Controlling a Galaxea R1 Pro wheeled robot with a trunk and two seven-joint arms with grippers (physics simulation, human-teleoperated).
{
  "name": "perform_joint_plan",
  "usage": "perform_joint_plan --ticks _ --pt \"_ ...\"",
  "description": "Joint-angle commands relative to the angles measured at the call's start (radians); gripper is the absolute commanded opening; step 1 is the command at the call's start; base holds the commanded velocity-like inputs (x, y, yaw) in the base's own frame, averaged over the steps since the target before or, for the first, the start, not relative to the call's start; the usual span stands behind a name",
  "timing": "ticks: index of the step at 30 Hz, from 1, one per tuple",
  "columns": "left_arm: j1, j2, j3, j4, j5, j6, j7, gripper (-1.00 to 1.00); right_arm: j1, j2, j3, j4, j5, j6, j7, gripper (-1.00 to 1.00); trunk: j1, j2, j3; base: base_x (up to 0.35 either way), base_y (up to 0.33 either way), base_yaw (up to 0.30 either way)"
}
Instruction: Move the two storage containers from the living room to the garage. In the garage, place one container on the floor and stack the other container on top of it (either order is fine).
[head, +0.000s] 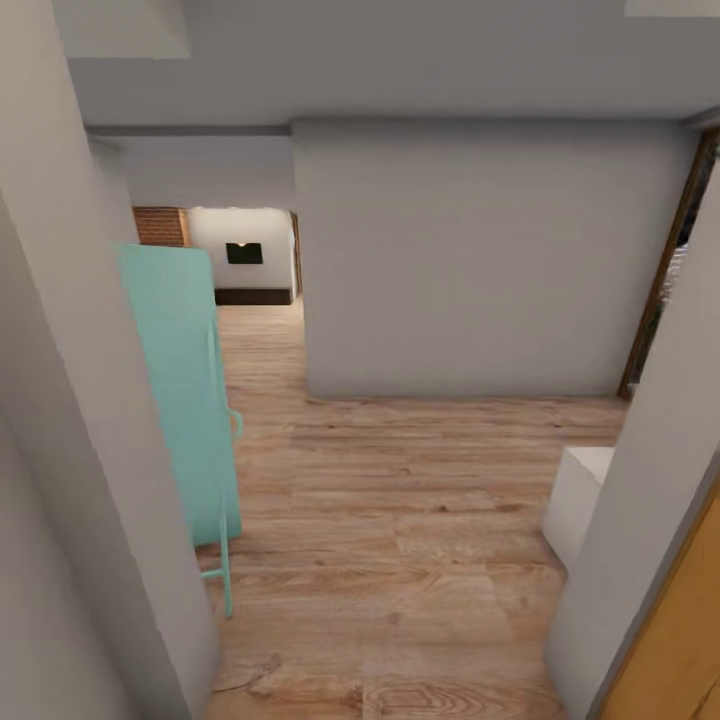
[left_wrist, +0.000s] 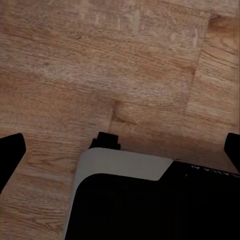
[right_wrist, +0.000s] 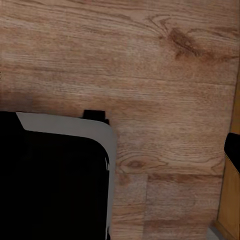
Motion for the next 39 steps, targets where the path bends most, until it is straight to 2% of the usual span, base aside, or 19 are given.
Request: perform_joint_plan --ticks 1,24,39 --pt "-0.001 0.000 -0.007 0.001 0.008 -0.002 0.002 1.00 -0.001 0.001 0.008 0.003 -0.007 -0.005 0.001 1.00 0.001 -0.001 -0.001 0.322 0.000 0.000" --pt "-0.001 -0.001 -0.007 0.000 0.006 0.000 0.002 1.00 -0.001 -0.001 0.005 0.003 -0.007 -0.010 0.001 1.00 0.001 -0.001 -0.001 0.322 -0.001 0.000" --pt "-0.001 0.000 -0.007 0.001 0.006 -0.002 0.002 1.00 -0.001 0.000 0.006 0.003 -0.009 -0.009 -0.005 1.00 0.001 -0.001 -0.001 0.319 -0.084 0.000"
